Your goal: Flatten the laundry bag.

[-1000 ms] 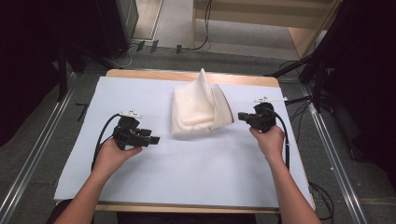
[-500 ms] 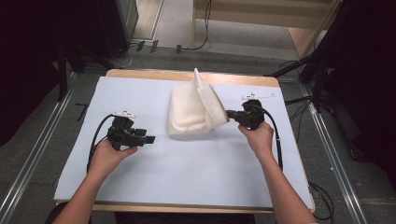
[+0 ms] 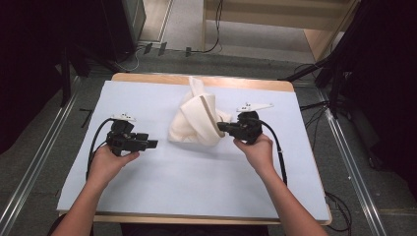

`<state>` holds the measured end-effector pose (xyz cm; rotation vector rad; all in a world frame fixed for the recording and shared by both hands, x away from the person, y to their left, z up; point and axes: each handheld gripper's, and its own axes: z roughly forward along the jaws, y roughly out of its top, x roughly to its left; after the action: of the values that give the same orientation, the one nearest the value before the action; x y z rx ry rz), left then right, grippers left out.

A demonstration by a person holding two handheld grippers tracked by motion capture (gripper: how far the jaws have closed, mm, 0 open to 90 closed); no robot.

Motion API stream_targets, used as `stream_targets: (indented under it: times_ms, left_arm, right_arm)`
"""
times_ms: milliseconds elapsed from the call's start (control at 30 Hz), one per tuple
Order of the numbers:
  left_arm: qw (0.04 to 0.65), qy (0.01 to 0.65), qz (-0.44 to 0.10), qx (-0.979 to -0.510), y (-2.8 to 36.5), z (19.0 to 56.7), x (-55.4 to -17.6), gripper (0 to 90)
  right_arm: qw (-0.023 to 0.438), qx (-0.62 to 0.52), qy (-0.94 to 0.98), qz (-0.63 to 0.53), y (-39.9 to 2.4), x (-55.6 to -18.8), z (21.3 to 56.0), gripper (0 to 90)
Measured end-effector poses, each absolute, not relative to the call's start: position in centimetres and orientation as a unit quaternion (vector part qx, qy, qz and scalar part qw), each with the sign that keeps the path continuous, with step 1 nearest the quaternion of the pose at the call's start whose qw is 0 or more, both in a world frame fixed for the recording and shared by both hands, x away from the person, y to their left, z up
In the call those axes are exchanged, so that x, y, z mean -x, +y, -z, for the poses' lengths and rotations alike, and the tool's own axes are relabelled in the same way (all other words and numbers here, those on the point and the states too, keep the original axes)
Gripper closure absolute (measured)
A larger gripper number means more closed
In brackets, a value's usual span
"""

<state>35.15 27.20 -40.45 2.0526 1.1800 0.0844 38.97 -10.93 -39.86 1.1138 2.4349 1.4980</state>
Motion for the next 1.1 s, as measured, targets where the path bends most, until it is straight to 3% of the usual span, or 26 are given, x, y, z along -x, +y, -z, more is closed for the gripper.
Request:
stream_targets:
  times_ms: [433,933,1033,1100]
  left_arm:
    - [0.412,0.421,-0.039,-0.807,26.1,39.9,-35.2,33.0]
    - [0.421,0.367,-0.024,-0.829,22.6,40.0,-38.6,31.1]
    - [0.425,0.364,0.004,-0.829,21.9,40.3,-39.0,46.2]
    - [0.421,0.364,0.021,-0.831,21.8,40.4,-39.0,66.0]
  right_arm:
    - [0.020,-0.301,0.840,-0.451,-6.0,-36.8,41.9,90.0]
    - [0.005,-0.286,0.850,-0.442,-5.4,-35.5,43.3,90.0]
    - [0.003,-0.288,0.850,-0.441,-5.4,-35.4,43.4,90.0]
    - [0.004,-0.289,0.851,-0.439,-5.6,-35.3,43.4,90.0]
